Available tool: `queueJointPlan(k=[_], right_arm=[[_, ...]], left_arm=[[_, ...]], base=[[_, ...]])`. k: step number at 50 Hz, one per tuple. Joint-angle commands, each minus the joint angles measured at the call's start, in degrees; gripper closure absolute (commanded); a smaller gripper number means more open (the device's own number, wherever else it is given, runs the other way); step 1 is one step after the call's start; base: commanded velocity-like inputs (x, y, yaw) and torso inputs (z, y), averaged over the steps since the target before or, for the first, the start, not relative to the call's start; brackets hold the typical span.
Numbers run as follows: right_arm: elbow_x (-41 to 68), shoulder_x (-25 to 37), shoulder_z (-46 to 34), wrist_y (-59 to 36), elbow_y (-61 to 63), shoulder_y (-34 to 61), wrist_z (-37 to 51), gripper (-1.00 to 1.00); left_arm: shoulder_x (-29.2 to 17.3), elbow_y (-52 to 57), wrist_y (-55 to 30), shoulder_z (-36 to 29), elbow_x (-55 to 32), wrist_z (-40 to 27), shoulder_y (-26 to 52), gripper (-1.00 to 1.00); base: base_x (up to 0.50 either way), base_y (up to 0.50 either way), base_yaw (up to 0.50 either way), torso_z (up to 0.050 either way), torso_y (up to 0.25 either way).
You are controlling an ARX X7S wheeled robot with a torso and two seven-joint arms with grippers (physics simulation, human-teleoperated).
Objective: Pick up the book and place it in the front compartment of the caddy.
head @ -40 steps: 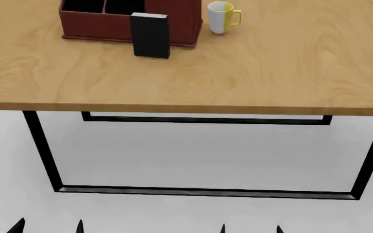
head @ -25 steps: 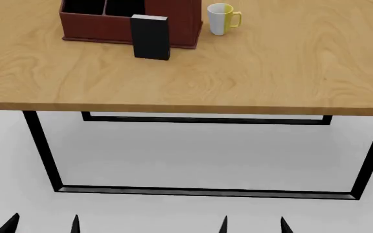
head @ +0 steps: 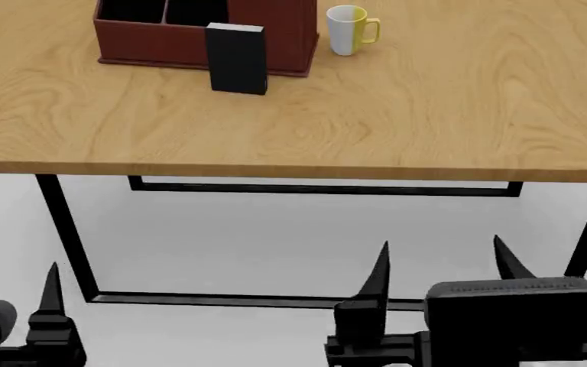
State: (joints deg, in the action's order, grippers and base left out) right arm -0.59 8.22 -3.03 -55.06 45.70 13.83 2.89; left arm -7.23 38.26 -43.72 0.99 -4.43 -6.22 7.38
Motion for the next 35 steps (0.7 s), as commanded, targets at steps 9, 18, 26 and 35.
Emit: queueJointPlan(k=[9, 18, 26, 35], right_arm=[[-1.14, 3.78, -1.41, -18.05, 11.5, 10.76, 0.86, -1.0], [-0.86, 3.72, -2.53, -16.63, 11.6, 9.91, 1.07, -1.0], [-0.59, 3.75, -2.85, -16.8, 11.95, 9.74, 1.07, -1.0], [-0.5, 3.74, -2.43, -16.82, 11.94, 9.75, 1.27, -1.0]], left_arm=[[-2.61, 10.56, -17.64, 1.87, -2.29, -0.6, 8.32, -1.0], [-2.99, 10.31, -17.41, 1.21, -2.38, -0.93, 8.59, -1.0], [-3.09, 11.16, -17.94, 1.36, -2.8, -1.12, 8.51, -1.0], [-3.15, 11.58, -17.85, 1.43, -3.3, -1.24, 8.22, -1.0]], base=[[0.0, 0.0, 0.0, 0.0, 0.0], [0.0, 0.5, 0.0, 0.0, 0.0], [0.0, 0.5, 0.0, 0.0, 0.0], [0.0, 0.5, 0.0, 0.0, 0.0]])
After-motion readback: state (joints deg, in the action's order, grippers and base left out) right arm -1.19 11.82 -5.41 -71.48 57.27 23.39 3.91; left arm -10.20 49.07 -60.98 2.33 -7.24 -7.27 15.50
